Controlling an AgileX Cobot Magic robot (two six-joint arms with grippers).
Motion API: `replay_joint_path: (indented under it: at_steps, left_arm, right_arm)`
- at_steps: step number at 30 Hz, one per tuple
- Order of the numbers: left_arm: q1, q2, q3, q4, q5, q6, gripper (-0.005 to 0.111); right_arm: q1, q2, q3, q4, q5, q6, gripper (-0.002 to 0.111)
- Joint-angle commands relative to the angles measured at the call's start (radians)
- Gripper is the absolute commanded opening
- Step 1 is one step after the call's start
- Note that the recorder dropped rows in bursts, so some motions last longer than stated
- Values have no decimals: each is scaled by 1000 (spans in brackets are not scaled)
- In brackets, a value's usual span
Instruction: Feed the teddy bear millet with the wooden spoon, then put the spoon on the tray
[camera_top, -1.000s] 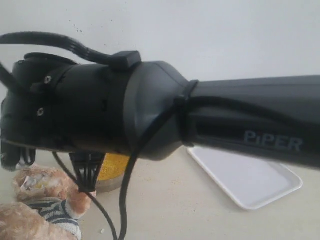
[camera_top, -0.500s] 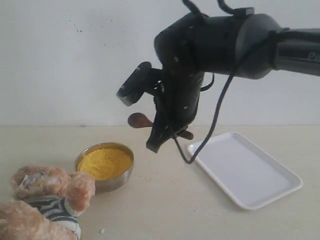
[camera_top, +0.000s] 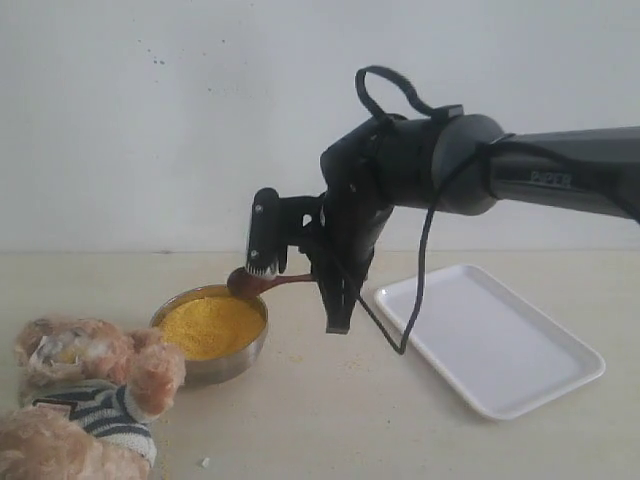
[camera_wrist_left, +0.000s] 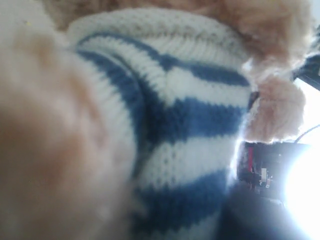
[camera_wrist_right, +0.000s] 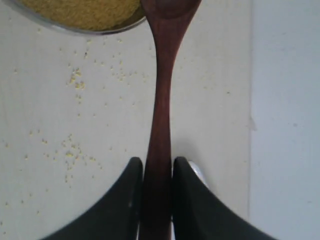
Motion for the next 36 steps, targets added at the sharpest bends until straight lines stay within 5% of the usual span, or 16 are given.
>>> replay_joint_path:
  at_steps: [1,21,36]
  left_arm:
    - [-3,-1,5,-17,13,21,4]
    - [-3,-1,5,-17,13,12,4]
    - [-3,-1,5,-17,13,12,4]
  right_arm:
    - [1,32,-5,-6,-3,-16,0]
    - [58,36,-5,44,-54,-74,0]
    - [92,58,-5,-94,-80,-16,0]
